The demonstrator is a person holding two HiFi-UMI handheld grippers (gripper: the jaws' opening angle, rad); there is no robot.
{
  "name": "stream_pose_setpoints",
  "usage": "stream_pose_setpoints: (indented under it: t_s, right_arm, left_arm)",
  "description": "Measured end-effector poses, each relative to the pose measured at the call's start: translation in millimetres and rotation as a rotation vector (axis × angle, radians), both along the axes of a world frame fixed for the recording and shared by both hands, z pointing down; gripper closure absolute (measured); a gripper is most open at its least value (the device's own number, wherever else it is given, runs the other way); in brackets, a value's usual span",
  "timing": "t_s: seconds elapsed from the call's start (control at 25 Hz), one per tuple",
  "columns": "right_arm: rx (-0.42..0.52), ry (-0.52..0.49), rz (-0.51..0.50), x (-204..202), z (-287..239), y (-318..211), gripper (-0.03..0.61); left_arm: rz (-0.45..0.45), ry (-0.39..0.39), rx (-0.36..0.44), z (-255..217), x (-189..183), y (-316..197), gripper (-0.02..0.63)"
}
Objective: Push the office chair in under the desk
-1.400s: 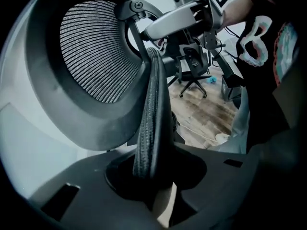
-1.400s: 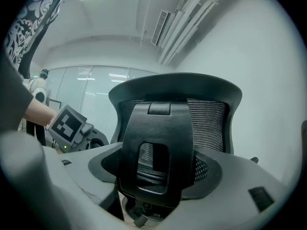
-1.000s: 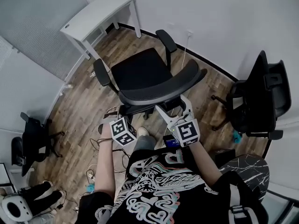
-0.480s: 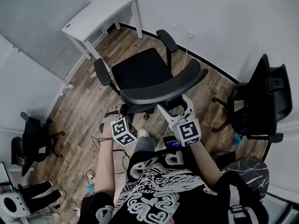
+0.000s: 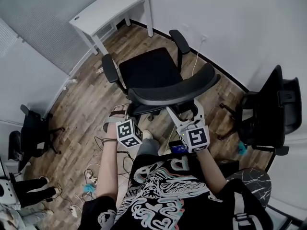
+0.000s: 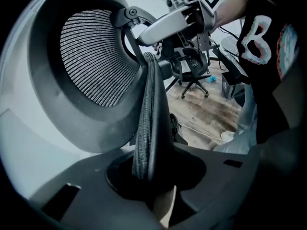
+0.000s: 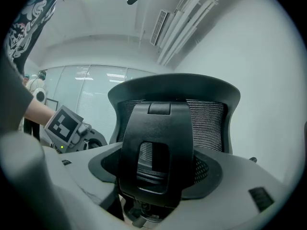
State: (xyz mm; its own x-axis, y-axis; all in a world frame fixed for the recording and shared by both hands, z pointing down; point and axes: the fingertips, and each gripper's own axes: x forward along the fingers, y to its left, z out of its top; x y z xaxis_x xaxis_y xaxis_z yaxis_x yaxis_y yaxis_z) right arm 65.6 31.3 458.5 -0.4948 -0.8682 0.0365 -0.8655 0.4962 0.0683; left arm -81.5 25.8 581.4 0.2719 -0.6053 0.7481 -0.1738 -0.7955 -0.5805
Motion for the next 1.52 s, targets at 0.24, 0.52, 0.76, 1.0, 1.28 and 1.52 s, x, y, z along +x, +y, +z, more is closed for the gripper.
stream_pose_setpoints:
  t_s: [0.24,0.52,0.76,1.0,1.28,1.52]
  right_arm:
    - [-0.001,0.004,0.003,-1.1,2.3,-9.0,0.247]
    - [-0.009,0.007,-0.006,-10.9,4.8,-24.0,0.247]
    - [-0.002,0.006,0.010,-26.0,4.2,-30.9,0.247]
    - [0.004,0.010,0.026,-48.1,-0.5,-39.0,0.247]
    - [-0.021,0.004,0.062,-56.6,1.1,-50.0,0.249]
    - [-0.016,-0.012,0.085,-70.8,-1.5,-59.2,0.249]
  left_arm:
    - [-0.003,0.008,0.015,-0.9,0.3,-7.4,0.489]
    - [0.002,0.007,0.028,1.1,-9.7,-21.6,0.489]
    - [0.041,0.013,0.043,-1.1,-22.5,-32.8,0.489]
    - [0.085,0.034,0.034,-6.2,-37.9,-43.0,0.489]
    - [0.113,0.029,0.067,-7.9,-49.8,-58.9,0.489]
    - [0.134,0.032,0.059,-7.8,-63.0,-72.1,0.489]
